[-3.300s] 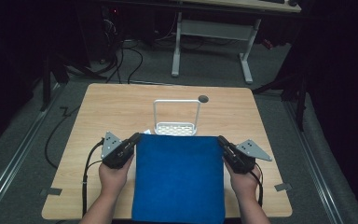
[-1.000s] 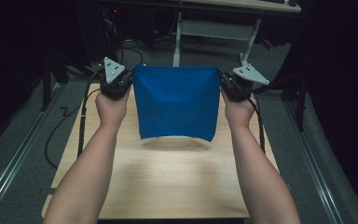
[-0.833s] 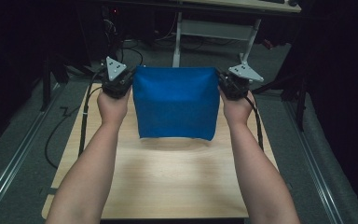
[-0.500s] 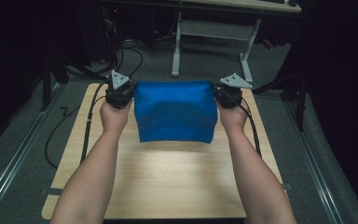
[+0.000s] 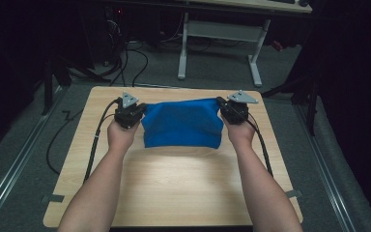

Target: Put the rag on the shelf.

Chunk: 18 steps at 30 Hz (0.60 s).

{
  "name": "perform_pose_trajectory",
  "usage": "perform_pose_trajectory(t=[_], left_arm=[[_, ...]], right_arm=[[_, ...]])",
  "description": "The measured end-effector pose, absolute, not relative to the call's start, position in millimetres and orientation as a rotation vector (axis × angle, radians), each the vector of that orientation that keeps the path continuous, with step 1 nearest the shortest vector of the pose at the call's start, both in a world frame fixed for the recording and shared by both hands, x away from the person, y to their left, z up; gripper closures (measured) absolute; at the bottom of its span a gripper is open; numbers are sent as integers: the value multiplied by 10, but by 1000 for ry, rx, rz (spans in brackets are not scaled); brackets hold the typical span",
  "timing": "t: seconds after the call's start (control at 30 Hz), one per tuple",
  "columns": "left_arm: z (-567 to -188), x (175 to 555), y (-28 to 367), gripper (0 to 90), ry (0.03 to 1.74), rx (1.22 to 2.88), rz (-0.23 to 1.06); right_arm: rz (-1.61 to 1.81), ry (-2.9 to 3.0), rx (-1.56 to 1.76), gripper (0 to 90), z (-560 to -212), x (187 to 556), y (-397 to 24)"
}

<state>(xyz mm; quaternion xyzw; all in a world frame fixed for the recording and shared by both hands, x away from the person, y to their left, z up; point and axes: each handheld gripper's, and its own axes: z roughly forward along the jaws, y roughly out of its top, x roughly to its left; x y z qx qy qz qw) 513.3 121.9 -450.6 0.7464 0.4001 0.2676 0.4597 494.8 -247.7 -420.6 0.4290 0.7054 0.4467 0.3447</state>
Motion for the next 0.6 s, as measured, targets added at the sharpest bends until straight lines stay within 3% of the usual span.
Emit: perform_pose_trajectory(t=[0.6], left_arm=[[-4851,5028,1224,879,1006,1878,589]], right_arm=[[1189,1899,1176,882,-4581,4917,-2469]])
